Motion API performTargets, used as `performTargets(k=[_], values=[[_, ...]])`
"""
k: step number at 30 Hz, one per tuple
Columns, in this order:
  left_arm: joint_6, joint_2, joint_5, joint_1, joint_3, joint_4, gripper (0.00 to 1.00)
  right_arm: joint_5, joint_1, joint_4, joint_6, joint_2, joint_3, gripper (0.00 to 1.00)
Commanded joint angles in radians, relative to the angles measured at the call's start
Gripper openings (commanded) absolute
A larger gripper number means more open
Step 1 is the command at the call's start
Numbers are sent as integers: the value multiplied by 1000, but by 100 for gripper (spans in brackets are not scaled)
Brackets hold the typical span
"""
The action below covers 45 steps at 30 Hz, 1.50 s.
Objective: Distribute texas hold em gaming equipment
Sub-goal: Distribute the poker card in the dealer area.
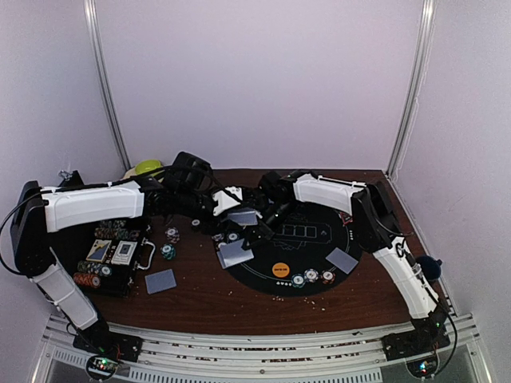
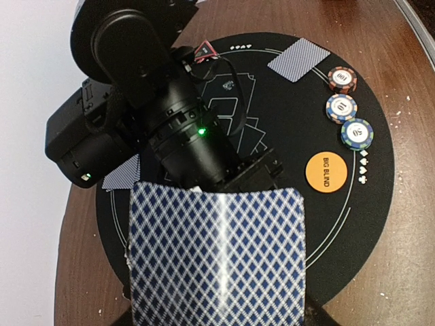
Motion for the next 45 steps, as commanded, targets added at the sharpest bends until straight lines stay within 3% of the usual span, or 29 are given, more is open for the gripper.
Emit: performTargets(k=[1, 11, 24, 39, 45], values=[[11, -15, 24, -2, -7, 22, 4, -26, 10, 26, 28, 28, 30, 0], [11, -9, 25, -2, -10, 22, 4, -10, 15, 72, 85, 45, 30, 2], [12, -6, 22, -2, -9, 22, 4, 76, 16, 66, 95, 23, 52, 34], [14, -4, 20, -2, -10, 22, 4, 201, 15, 100, 144, -40, 45, 48], [14, -4, 20, -3, -10, 22, 4, 259, 15, 118, 167, -94, 38, 60]])
